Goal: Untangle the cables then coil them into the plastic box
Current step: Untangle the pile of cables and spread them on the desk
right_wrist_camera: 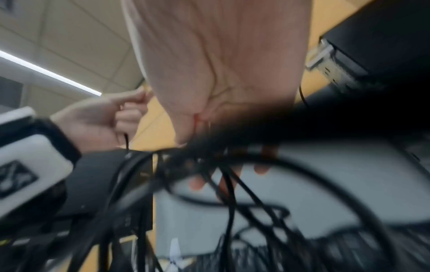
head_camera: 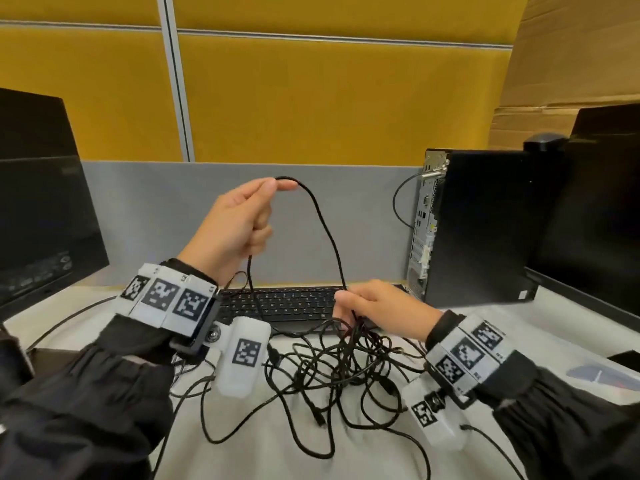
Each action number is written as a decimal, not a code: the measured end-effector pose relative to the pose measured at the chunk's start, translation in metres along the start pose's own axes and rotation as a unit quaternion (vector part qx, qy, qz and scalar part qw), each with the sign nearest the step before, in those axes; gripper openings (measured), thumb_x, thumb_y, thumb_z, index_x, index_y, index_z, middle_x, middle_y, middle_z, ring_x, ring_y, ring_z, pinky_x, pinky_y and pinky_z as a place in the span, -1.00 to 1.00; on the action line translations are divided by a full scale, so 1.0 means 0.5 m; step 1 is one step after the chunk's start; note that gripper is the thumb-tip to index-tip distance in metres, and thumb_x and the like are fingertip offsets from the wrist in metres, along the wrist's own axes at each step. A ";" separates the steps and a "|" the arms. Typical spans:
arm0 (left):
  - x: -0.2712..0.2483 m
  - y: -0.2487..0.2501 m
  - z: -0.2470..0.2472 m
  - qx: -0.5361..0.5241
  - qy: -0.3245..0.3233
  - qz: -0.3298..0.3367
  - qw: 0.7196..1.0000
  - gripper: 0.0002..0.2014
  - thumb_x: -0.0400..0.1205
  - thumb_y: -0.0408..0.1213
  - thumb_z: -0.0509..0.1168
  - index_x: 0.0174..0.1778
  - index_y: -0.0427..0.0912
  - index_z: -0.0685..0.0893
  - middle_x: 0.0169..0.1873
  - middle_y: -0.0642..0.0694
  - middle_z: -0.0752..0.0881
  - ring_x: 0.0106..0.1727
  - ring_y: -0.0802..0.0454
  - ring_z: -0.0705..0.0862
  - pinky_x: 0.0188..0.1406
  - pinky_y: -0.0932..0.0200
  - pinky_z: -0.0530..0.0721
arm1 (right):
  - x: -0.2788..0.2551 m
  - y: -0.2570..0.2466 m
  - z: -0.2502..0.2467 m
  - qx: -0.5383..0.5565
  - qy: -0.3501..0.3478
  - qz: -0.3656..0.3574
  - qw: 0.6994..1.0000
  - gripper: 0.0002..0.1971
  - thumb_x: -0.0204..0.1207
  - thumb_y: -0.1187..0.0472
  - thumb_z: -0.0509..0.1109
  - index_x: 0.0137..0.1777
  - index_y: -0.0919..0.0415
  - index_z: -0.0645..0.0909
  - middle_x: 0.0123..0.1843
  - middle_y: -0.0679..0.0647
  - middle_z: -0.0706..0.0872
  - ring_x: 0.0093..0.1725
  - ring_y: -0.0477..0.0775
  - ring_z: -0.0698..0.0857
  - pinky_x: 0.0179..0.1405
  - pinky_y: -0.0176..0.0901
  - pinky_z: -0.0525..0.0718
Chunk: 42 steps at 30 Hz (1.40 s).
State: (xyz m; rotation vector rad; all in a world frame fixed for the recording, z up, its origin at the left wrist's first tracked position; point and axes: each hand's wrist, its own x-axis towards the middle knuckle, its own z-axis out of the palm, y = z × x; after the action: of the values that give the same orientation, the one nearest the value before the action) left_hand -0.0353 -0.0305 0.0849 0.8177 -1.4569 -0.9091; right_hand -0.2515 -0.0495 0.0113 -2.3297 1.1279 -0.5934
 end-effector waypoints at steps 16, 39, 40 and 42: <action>-0.068 -0.168 0.043 0.171 -0.233 -0.148 0.946 -0.63 0.49 -0.11 0.43 0.21 0.10 0.57 -0.54 0.08 0.55 -0.54 0.16 0.40 -0.56 0.30 0.34 | 0.062 -0.190 -0.170 0.455 0.185 -0.092 0.866 -0.64 0.71 -0.08 0.01 -0.21 0.15 0.35 -0.38 0.16 0.65 -0.35 0.22 0.75 -0.28 0.15 0.78; -0.026 -0.197 0.115 0.381 -0.291 -0.161 0.863 -0.52 0.53 0.21 0.27 0.37 0.18 0.52 -0.12 0.20 0.66 -0.35 0.30 0.64 -0.32 0.49 0.57 | 0.055 -0.145 -0.171 0.456 0.208 -0.173 0.848 -0.64 0.73 -0.03 -0.02 -0.20 0.12 0.43 -0.56 -0.07 0.36 -0.54 -0.10 0.24 -0.48 -0.20 0.14; -0.026 -0.196 0.119 0.389 -0.289 -0.165 0.859 -0.62 0.59 0.15 0.24 0.26 0.11 0.61 -0.35 0.20 0.57 -0.54 0.29 0.49 -0.57 0.51 0.44 | 0.052 -0.146 -0.179 0.467 0.209 -0.179 0.840 -0.64 0.73 -0.04 -0.03 -0.19 0.12 0.43 -0.56 -0.07 0.36 -0.54 -0.10 0.24 -0.48 -0.21 0.14; -0.027 -0.190 0.120 0.369 -0.276 -0.175 0.870 -0.62 0.66 0.10 0.14 0.04 -0.08 0.74 -0.59 0.14 0.38 -0.63 0.20 0.30 -0.67 0.39 0.28 | 0.042 -0.141 -0.196 0.458 0.231 -0.174 0.841 -0.64 0.72 -0.05 -0.01 -0.19 0.11 0.43 -0.56 -0.06 0.35 -0.55 -0.09 0.22 -0.52 -0.22 0.12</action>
State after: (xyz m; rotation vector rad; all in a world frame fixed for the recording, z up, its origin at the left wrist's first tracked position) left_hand -0.0954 -0.0566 -0.0072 1.5068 -2.2723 -0.8876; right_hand -0.2531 -0.0508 0.1339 -1.5458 0.3809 -1.5003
